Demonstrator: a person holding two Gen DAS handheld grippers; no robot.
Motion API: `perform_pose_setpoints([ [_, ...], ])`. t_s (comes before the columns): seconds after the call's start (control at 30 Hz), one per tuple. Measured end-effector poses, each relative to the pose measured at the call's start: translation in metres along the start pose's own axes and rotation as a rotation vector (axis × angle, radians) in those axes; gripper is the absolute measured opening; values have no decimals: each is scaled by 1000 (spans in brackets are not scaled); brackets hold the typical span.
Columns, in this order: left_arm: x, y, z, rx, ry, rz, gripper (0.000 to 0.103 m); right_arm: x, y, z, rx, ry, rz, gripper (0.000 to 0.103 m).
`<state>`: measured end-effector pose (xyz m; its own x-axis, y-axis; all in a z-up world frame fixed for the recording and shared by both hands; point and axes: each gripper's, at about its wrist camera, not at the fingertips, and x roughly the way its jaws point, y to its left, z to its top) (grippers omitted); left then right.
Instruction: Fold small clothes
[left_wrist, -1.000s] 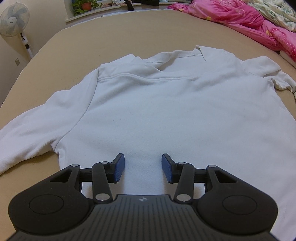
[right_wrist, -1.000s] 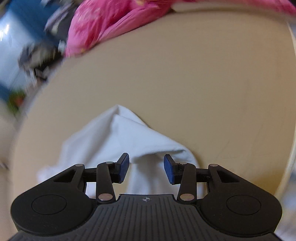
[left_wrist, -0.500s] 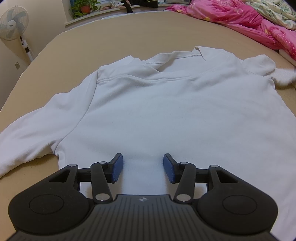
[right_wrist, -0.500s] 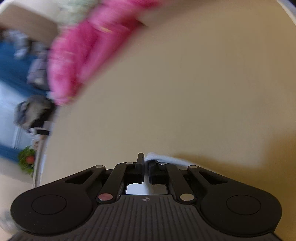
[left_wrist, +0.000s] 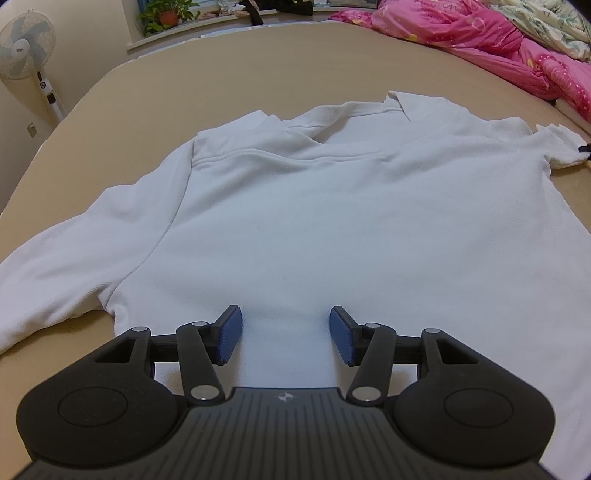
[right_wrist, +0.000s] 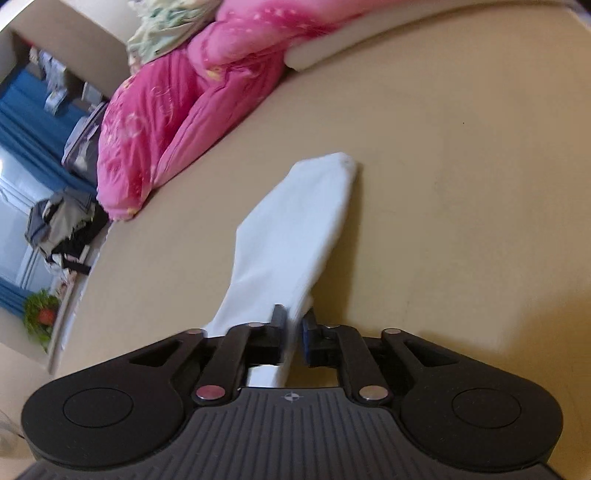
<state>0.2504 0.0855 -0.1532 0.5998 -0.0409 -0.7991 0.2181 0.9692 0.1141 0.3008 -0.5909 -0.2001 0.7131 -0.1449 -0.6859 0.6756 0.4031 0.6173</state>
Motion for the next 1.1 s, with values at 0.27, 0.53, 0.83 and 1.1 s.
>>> perform_pose_setpoints([
  [0.27,-1,0,-2,6,-16,0,61,35,-27,47,56,-23,103,2],
  [0.53,-4,0,1,-27,-30,-8,61,-5,-20,60,-158,-341,-119,4],
  [0.83,-18,10,-5,-143,-53,-125,61,-53,22,41,-170,-390,-279,32],
  [1.1,-68,30,-23,-286,-57,-162,61,-168,101,-52,-460,-44,161,49],
])
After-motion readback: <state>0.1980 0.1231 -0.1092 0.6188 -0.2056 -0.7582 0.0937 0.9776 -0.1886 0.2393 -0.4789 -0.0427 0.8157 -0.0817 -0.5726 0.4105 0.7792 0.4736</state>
